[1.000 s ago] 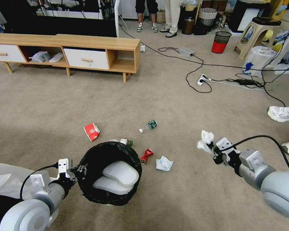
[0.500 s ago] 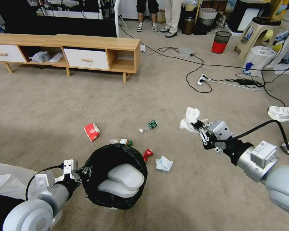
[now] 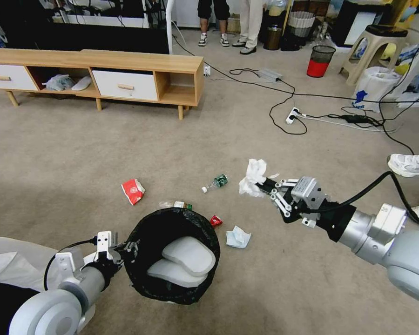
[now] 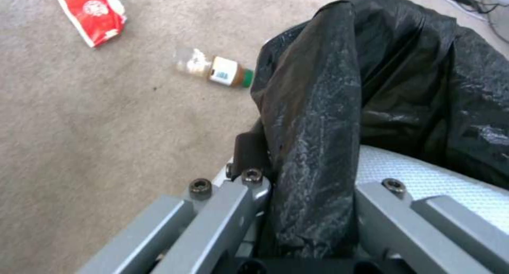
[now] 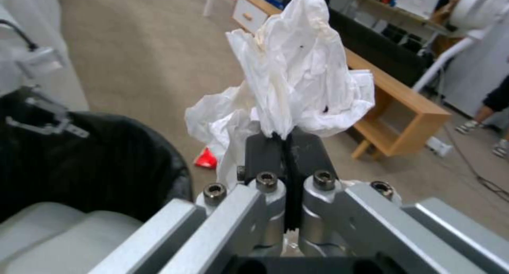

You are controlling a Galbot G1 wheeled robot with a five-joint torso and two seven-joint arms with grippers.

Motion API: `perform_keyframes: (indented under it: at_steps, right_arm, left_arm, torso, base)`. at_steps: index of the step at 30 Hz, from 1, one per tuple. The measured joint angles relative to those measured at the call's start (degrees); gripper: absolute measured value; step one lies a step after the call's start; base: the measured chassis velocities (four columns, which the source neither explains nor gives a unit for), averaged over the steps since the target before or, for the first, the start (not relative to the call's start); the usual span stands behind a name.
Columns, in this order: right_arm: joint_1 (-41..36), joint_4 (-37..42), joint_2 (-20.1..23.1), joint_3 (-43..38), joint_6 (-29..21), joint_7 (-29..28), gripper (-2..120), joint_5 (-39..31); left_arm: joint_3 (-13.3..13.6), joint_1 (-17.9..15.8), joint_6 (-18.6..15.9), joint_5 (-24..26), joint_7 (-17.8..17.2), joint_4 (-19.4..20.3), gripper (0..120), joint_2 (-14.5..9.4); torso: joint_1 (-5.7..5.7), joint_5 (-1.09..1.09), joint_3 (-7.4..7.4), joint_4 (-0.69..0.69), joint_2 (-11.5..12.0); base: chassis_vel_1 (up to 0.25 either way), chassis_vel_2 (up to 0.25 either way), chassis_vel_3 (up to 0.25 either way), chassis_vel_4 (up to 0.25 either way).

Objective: Pick up the trash bin and place the garbage on the floor into it.

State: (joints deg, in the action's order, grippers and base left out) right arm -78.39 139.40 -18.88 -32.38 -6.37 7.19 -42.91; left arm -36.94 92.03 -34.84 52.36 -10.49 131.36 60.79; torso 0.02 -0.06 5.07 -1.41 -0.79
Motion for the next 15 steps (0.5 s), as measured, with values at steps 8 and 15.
perform_keyframes:
  at_steps: [8, 15]
  right_arm:
    - [0.48, -0.08, -0.03, 1.35, 1.23, 4.19, 0, -0.89]
    - [6.97, -1.18, -3.73, 8.12, 1.29, 6.04, 0, -1.68]
  left_arm:
    - [2.33, -0.77, -0.16, -0.7, 0.09, 0.17, 0, 0.3]
    - [5.44, -2.56, -0.36, -1.76, 0.78, -0.11, 0, 0.78]
  torso:
    - [0.0, -0.01, 0.0, 0.0, 0.0]
    - [0.0, 0.0, 0.0, 0.0, 0.0]
  base:
    - [0.0, 0.0, 0.0, 0.0]
    - [0.0, 0.0, 0.0, 0.0]
